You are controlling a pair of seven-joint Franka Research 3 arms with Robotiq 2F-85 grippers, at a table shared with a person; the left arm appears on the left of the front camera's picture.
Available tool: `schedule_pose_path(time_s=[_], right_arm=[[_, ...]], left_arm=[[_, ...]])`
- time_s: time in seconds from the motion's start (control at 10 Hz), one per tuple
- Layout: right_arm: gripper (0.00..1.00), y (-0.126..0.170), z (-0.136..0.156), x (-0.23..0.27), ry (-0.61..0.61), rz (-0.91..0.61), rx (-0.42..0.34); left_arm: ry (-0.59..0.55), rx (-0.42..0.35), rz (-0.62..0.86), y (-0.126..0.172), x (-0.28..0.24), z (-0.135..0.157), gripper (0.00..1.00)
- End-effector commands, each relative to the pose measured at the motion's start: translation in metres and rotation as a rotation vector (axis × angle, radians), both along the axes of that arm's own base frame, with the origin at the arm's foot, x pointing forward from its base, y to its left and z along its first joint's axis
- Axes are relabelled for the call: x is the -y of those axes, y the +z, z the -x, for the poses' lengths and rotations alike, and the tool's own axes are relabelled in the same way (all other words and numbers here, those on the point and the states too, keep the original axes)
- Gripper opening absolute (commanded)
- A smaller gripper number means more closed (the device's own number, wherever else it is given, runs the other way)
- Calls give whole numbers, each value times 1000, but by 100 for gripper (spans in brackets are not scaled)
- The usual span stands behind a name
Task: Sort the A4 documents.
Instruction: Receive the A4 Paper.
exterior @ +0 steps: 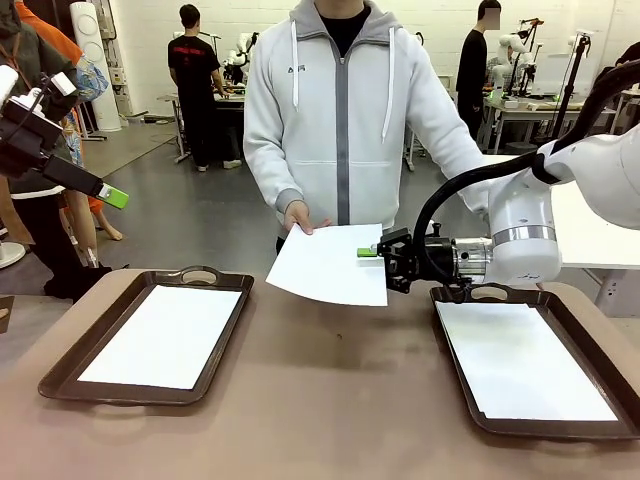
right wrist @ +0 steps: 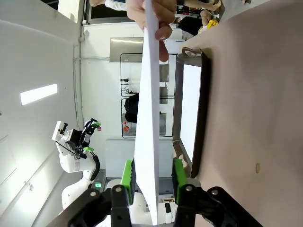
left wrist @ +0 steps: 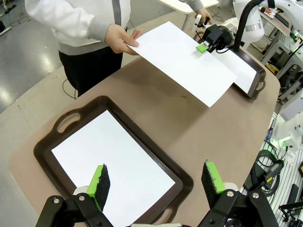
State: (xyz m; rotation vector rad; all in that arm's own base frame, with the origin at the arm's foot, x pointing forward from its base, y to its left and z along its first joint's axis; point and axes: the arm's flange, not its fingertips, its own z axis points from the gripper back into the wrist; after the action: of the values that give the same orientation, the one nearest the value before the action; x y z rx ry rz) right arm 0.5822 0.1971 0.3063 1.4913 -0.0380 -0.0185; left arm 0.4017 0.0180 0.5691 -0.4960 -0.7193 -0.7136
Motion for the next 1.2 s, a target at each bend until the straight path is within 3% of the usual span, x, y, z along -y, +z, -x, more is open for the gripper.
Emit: schedule_pose_path(time_s=[0.0, 0.1, 0.3, 1.1], right_arm=[[25, -1, -15, 1, 25, 0, -30], [10, -2, -18, 2, 26, 5, -32], [0, -2, -24, 4, 29, 12, -40], [0, 0, -20, 1, 75, -9, -67]], left_arm=[[6, 5, -3, -1, 1, 0, 100], [6, 5, -3, -1, 1, 0, 100], [6, 5, -3, -1, 1, 0, 100], [6, 5, -3, -1, 1, 0, 100]])
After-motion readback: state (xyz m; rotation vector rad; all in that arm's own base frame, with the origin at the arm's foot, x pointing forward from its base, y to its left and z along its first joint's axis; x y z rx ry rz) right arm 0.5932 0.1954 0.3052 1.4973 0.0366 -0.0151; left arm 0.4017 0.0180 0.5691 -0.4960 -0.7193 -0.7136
